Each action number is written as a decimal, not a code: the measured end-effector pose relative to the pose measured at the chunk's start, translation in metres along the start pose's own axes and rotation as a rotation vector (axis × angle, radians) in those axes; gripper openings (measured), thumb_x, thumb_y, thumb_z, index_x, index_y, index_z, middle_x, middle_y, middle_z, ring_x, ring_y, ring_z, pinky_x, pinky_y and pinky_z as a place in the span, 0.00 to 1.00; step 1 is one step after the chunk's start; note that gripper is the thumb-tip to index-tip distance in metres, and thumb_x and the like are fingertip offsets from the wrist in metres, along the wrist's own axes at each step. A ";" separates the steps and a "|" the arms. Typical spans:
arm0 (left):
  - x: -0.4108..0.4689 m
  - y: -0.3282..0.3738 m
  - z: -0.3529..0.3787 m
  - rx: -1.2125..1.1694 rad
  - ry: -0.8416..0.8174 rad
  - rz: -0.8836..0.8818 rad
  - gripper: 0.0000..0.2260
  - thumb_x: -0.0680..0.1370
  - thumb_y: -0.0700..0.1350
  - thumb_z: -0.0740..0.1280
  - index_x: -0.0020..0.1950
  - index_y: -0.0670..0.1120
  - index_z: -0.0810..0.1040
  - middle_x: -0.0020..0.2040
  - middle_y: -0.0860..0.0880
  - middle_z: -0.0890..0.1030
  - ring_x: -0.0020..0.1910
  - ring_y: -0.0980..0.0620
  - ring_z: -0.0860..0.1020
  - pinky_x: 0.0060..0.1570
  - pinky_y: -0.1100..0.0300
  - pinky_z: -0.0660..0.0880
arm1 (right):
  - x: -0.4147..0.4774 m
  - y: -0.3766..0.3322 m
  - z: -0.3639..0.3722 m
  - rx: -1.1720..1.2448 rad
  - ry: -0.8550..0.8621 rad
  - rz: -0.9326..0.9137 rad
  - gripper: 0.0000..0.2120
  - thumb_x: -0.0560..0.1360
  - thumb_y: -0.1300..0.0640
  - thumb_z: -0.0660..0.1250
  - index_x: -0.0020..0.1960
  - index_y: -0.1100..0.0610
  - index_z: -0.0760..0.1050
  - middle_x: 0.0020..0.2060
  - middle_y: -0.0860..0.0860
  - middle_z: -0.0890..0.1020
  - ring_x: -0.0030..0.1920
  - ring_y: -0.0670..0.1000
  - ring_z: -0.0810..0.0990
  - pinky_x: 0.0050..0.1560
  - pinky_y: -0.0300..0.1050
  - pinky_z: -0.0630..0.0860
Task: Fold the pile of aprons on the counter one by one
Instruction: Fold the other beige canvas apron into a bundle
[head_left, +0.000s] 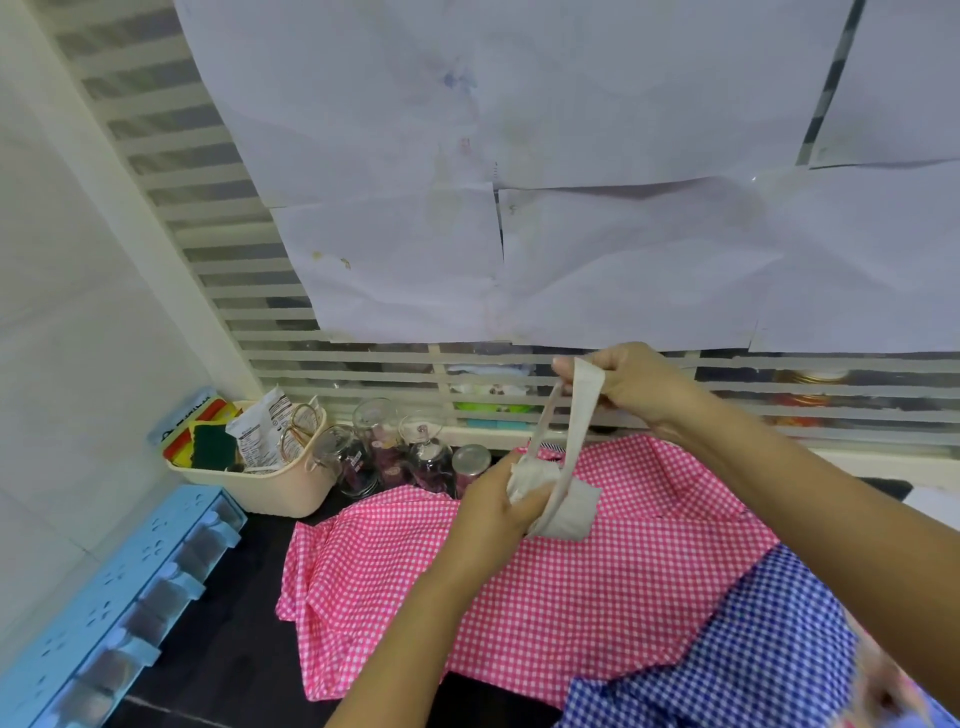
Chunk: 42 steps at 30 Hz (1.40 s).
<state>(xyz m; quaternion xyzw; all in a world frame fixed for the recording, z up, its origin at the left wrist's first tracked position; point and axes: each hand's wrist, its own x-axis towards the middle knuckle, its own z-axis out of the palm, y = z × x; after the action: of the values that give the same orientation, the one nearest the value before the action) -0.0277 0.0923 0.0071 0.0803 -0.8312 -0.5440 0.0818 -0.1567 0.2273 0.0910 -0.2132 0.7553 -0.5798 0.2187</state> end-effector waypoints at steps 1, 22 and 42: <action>0.000 -0.001 -0.002 -0.017 -0.033 0.010 0.08 0.77 0.49 0.68 0.53 0.49 0.77 0.45 0.55 0.81 0.44 0.61 0.79 0.39 0.71 0.72 | 0.001 0.000 -0.001 -0.019 0.040 -0.071 0.12 0.72 0.50 0.70 0.44 0.60 0.79 0.40 0.52 0.84 0.43 0.49 0.82 0.49 0.42 0.79; 0.003 0.010 -0.017 -0.159 0.359 -0.036 0.07 0.78 0.39 0.66 0.46 0.51 0.79 0.43 0.51 0.83 0.40 0.58 0.81 0.38 0.68 0.75 | -0.041 -0.005 0.034 0.275 -0.462 -0.271 0.12 0.73 0.69 0.65 0.52 0.58 0.82 0.60 0.46 0.80 0.61 0.46 0.78 0.55 0.38 0.77; 0.034 0.061 -0.033 0.155 0.131 0.527 0.14 0.72 0.32 0.69 0.49 0.50 0.82 0.58 0.57 0.69 0.61 0.60 0.69 0.58 0.71 0.67 | -0.031 0.017 0.020 0.718 -0.073 -0.020 0.21 0.77 0.54 0.63 0.61 0.69 0.74 0.56 0.62 0.81 0.59 0.57 0.80 0.63 0.53 0.74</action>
<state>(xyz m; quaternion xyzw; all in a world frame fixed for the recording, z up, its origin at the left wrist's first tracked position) -0.0564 0.0788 0.0778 -0.0977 -0.8556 -0.4322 0.2677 -0.1212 0.2339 0.0726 -0.1508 0.4931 -0.8022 0.3010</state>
